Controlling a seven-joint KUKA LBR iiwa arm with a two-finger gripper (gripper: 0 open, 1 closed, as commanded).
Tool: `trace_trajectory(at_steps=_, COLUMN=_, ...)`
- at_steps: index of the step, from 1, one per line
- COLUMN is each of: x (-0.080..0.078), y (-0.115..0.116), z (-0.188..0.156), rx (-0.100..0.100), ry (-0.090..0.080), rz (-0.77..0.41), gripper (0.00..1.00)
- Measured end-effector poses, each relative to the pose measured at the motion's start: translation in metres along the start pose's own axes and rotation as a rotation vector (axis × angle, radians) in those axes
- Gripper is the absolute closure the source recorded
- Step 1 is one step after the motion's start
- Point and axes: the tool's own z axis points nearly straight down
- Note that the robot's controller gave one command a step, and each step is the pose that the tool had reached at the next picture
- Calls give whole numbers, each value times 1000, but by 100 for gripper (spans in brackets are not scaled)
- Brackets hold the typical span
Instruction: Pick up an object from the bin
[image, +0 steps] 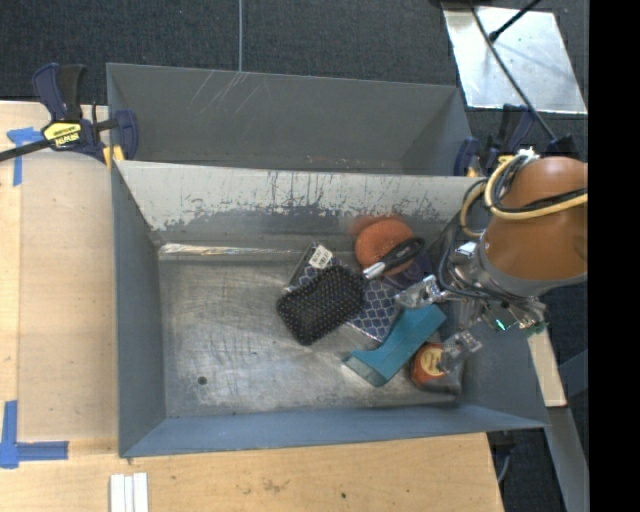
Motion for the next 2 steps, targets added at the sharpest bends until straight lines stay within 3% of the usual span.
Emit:
trace_trajectory(at_steps=1, x=-7, y=-2, z=-24, rx=5, ry=-3, rz=-4, gripper=0)
trace_trajectory(at_steps=2, x=-29, y=2, z=17, rx=13, ry=-11, rz=-300, gripper=100)
